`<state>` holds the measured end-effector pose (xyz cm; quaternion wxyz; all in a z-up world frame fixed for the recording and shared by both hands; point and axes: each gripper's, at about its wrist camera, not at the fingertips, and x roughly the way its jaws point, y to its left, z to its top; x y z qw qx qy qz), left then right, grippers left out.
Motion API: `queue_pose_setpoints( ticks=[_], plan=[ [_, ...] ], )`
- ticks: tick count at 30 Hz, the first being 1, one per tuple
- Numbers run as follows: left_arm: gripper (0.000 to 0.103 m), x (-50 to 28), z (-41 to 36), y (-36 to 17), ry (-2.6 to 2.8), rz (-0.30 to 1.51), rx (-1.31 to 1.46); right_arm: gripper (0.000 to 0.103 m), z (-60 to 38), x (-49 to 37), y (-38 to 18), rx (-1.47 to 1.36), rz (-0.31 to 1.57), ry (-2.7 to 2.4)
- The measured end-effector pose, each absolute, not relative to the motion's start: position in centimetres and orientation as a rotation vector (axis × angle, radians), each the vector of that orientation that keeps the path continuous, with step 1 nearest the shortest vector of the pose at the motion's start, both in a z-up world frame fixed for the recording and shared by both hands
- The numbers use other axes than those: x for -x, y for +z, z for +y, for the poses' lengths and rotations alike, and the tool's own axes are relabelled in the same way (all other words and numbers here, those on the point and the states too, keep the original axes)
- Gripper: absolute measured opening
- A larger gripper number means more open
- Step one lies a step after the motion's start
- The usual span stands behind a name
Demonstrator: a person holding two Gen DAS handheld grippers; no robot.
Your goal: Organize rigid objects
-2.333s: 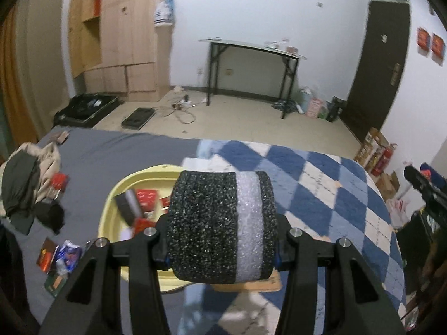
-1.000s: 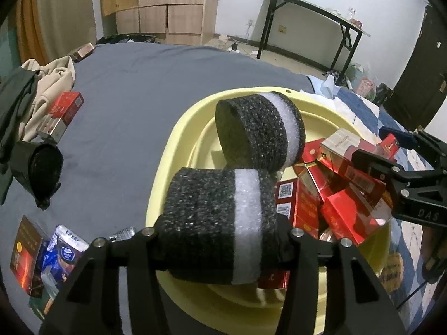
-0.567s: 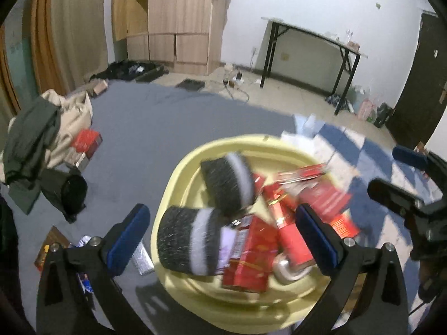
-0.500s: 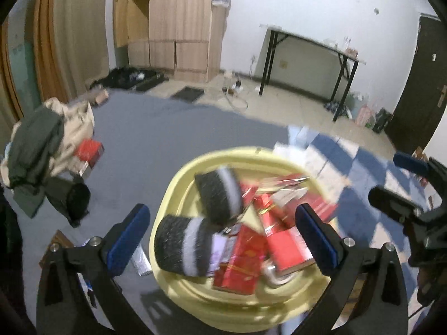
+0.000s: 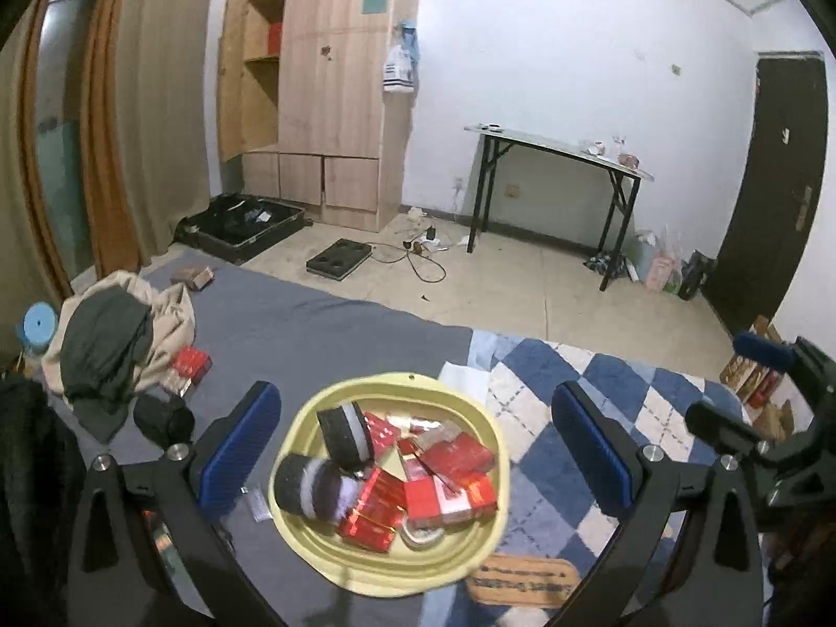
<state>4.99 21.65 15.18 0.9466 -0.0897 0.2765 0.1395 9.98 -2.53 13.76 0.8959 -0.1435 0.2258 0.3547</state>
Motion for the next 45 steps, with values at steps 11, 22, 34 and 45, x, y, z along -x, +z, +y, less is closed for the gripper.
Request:
queue_pose_setpoints(
  ticks=[11, 22, 34, 45],
  plan=[
    [0.103, -0.1, 17.2, 0.0, 0.619, 0.551, 0.424, 0.103, -2.6, -11.5, 2.3, 0.396, 0.523, 0.8],
    [0.103, -3.6, 16.9, -10.5, 0.649, 0.728, 0.4, 0.103, 0.1, -18.6, -9.1, 0.42, 0.616, 0.811],
    [0.103, -6.4, 17.2, -12.7, 0.741, 0.842, 0.377, 0.103, 3.7, -20.4, -12.5, 0.523, 0.72, 0.793],
    [0.103, -6.5, 17.7, -12.8, 0.751, 0.841, 0.386, 0.103, 3.0, -20.3, -12.5, 0.507, 0.729, 0.801]
  ],
)
